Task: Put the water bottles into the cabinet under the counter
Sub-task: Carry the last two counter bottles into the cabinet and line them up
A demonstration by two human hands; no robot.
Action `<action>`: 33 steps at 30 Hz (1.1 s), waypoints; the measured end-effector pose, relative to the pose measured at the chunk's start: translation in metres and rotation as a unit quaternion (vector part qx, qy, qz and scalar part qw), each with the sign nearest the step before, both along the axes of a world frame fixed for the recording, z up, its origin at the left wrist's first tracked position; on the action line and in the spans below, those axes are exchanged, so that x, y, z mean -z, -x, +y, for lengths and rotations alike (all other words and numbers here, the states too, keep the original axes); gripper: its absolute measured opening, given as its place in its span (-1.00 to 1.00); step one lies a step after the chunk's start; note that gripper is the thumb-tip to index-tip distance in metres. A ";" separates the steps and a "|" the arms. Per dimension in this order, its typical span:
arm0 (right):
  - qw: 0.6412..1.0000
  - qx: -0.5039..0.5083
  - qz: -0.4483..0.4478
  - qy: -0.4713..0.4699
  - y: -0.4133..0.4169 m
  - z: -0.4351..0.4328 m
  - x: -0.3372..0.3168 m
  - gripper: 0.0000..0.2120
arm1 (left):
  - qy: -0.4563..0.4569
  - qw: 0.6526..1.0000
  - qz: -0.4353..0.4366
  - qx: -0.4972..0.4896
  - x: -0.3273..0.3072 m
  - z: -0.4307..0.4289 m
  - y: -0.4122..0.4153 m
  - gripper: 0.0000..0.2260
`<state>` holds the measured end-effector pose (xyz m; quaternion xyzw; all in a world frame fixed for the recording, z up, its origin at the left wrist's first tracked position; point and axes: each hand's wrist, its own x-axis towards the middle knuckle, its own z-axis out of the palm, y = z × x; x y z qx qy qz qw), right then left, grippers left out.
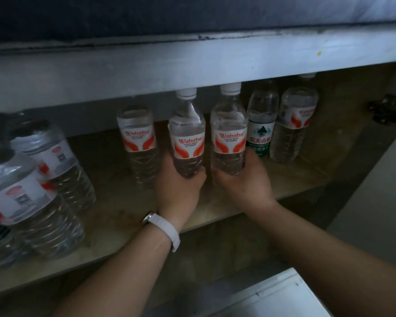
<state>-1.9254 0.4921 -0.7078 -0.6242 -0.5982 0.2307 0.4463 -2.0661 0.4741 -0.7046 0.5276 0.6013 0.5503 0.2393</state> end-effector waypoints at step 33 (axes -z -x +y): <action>0.990 -0.103 0.073 -0.065 0.006 -0.027 -0.011 -0.45 | 0.034 0.991 0.059 -0.113 -0.014 -0.045 0.002 -0.59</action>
